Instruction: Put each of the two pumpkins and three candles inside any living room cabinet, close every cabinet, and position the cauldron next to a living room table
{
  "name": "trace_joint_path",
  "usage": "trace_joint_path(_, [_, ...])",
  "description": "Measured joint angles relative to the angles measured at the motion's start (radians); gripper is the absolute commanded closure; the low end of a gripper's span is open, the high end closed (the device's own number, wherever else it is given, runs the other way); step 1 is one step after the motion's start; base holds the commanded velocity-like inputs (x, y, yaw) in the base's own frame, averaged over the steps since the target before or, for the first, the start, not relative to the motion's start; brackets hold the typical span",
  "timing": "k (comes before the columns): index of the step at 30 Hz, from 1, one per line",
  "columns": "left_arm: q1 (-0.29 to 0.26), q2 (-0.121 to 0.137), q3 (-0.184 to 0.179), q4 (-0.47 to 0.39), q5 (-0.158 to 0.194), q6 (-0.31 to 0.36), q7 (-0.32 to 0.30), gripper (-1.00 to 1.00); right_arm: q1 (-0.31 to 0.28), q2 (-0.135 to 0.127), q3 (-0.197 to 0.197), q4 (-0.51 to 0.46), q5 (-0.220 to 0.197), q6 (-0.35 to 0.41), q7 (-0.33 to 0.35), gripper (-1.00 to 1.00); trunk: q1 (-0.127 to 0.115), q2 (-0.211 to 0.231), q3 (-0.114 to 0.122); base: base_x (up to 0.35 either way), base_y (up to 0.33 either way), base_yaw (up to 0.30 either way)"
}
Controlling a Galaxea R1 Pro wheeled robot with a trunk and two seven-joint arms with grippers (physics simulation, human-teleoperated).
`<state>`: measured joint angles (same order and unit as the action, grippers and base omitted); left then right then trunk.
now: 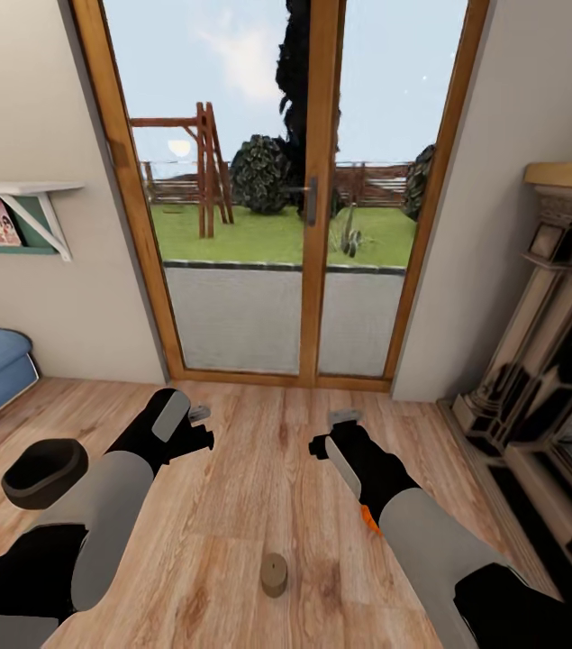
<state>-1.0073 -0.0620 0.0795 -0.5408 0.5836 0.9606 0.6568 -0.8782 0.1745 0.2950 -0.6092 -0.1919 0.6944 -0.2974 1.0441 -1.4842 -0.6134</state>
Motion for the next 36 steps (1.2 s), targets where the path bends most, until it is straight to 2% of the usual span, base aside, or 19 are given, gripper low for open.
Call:
trace_joint_path(6, [0.0,0.0,0.0,0.0,0.0,0.0,0.0,-1.0,0.0,0.0,-0.001,-0.002,-0.026,-0.001,0.037,-1.0,0.023,-0.042,-0.019,0.0,0.0,0.142])
trace_joint_path(14, [0.0,0.0,0.0,0.0,0.0,0.0,0.0,-1.0,0.0,0.0,-0.001,0.0,-0.07,-0.001,0.044,-1.0,0.054,-0.098,-0.044,0.0,0.0,0.281])
trace_joint_path(22, [0.0,0.0,-0.001,0.0,0.0,0.0,0.0,-1.0,0.0,0.0,-0.001,0.001,-0.072,-0.001,0.044,-1.0,0.084,-0.154,-0.069,0.0,0.0,0.292])
trace_joint_path(36, [0.001,-0.003,-0.001,0.001,0.001,0.0,-0.001,-1.0,0.0,0.0,-0.001,-0.004,-0.063,-0.001,0.044,-1.0,0.138,-0.252,-0.113,0.0,0.0,0.026])
